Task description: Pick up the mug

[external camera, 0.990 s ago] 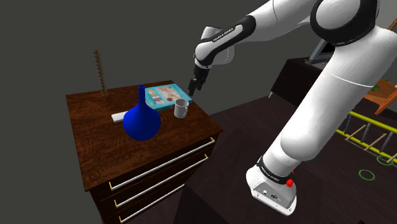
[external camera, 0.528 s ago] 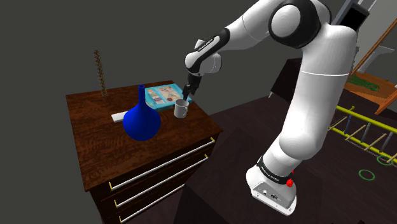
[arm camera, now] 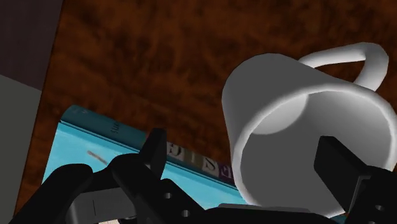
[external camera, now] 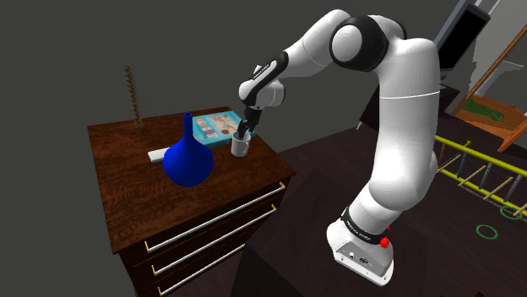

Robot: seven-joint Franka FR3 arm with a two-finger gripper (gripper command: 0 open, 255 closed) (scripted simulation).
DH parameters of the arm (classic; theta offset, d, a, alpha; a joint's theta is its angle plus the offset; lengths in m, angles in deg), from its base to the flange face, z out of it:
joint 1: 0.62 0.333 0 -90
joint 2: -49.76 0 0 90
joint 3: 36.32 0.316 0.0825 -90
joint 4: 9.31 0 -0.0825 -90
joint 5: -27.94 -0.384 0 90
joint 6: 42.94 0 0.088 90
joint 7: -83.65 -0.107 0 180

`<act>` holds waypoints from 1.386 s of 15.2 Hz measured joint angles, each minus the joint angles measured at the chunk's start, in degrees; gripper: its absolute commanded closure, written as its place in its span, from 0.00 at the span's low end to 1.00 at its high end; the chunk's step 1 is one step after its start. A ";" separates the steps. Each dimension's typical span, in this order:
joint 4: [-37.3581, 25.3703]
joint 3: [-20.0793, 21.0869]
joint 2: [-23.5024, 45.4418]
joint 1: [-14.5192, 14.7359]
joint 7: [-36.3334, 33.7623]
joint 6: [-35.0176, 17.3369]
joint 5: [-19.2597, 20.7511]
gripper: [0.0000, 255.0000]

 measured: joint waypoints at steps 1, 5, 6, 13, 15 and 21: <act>-0.28 0.14 0.77 -0.13 0.18 -0.48 -0.19 0.00; -0.50 0.48 2.24 -0.29 0.50 -1.74 -0.60 1.00; -0.48 0.50 2.29 -0.29 0.52 -1.81 -0.62 1.00; -0.45 0.52 2.30 -0.29 0.54 -1.89 -0.64 1.00; -0.55 0.45 2.12 -0.26 0.46 -1.58 -0.55 1.00; 0.02 -0.31 -1.32 0.18 -0.36 1.26 0.39 1.00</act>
